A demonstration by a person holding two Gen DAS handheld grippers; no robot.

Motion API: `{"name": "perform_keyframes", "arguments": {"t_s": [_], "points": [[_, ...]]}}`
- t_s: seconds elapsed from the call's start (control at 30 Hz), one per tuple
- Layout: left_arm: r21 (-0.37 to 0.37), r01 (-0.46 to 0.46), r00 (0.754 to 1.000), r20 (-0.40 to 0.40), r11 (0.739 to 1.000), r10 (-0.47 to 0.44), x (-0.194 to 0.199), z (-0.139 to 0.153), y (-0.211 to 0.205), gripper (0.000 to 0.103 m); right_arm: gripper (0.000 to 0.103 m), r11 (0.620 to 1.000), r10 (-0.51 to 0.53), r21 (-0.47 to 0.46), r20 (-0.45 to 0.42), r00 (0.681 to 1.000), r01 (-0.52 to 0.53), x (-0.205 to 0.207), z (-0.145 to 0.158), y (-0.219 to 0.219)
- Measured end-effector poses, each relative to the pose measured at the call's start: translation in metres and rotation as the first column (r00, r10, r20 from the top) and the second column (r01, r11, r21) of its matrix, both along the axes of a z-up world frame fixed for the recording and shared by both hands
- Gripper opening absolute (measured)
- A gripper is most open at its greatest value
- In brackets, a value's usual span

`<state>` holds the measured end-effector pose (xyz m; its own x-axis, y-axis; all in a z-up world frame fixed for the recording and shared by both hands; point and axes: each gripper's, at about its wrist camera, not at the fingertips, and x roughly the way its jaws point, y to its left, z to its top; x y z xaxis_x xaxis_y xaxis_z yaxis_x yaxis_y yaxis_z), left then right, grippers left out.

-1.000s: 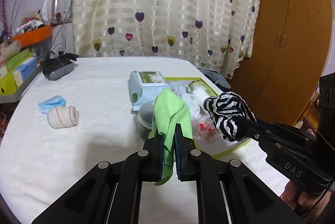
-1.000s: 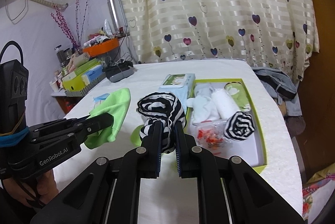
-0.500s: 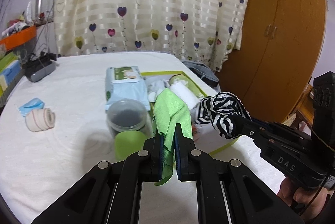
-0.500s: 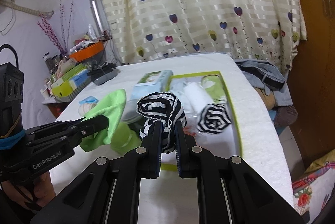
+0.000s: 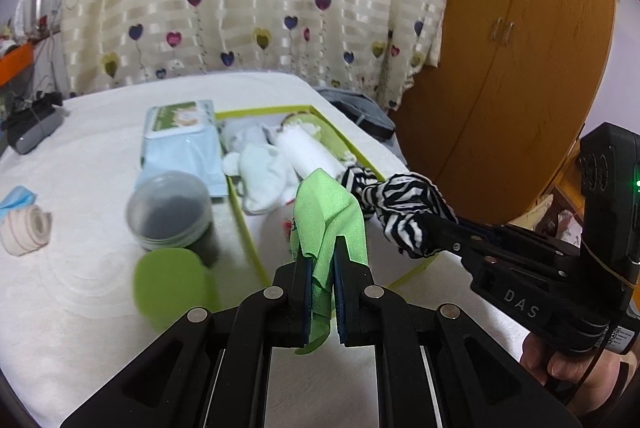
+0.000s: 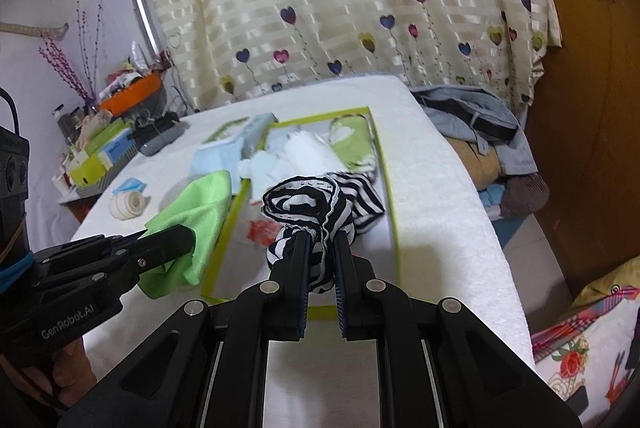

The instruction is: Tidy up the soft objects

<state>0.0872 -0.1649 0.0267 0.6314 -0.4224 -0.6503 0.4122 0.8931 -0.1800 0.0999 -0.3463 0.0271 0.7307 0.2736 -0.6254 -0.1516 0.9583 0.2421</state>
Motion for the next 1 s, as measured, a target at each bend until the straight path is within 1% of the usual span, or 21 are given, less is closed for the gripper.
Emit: {"name": "perform_keyframes", "arguments": {"t_s": [0.27, 0.43, 0.8, 0.83, 0.87, 1.0], "points": [[0.008, 0.019, 0.997, -0.074, 1.000, -0.018, 0.024, -0.020, -0.014, 0.009, 0.012, 0.999, 0.013, -0.037, -0.075, 0.997, -0.016, 0.023, -0.021, 0.001], [0.017, 0.017, 0.993, -0.113, 1.000, -0.015, 0.039, -0.031, -0.018, 0.009, 0.012, 0.999, 0.022, -0.041, -0.087, 0.996, -0.026, 0.036, -0.026, 0.001], [0.034, -0.006, 0.992, -0.129, 0.999, 0.010, 0.064, -0.040, -0.025, 0.009, 0.012, 0.999, 0.038, -0.032, -0.100, 0.994, -0.041, 0.064, -0.031, 0.001], [0.036, -0.005, 0.992, -0.126, 0.999, 0.010, 0.064, -0.040, -0.026, 0.009, 0.014, 0.999, 0.037, -0.034, -0.099, 0.994, -0.040, 0.063, -0.031, 0.000], [0.037, -0.004, 0.992, -0.127, 0.999, 0.009, 0.064, -0.041, -0.026, 0.009, 0.018, 0.998, 0.037, -0.038, -0.097, 0.995, -0.040, 0.063, -0.031, 0.001], [0.027, 0.001, 0.991, -0.133, 1.000, 0.002, 0.060, -0.040, -0.024, 0.010, 0.020, 0.997, 0.039, -0.059, -0.091, 0.995, -0.045, 0.057, -0.029, 0.003]]}}
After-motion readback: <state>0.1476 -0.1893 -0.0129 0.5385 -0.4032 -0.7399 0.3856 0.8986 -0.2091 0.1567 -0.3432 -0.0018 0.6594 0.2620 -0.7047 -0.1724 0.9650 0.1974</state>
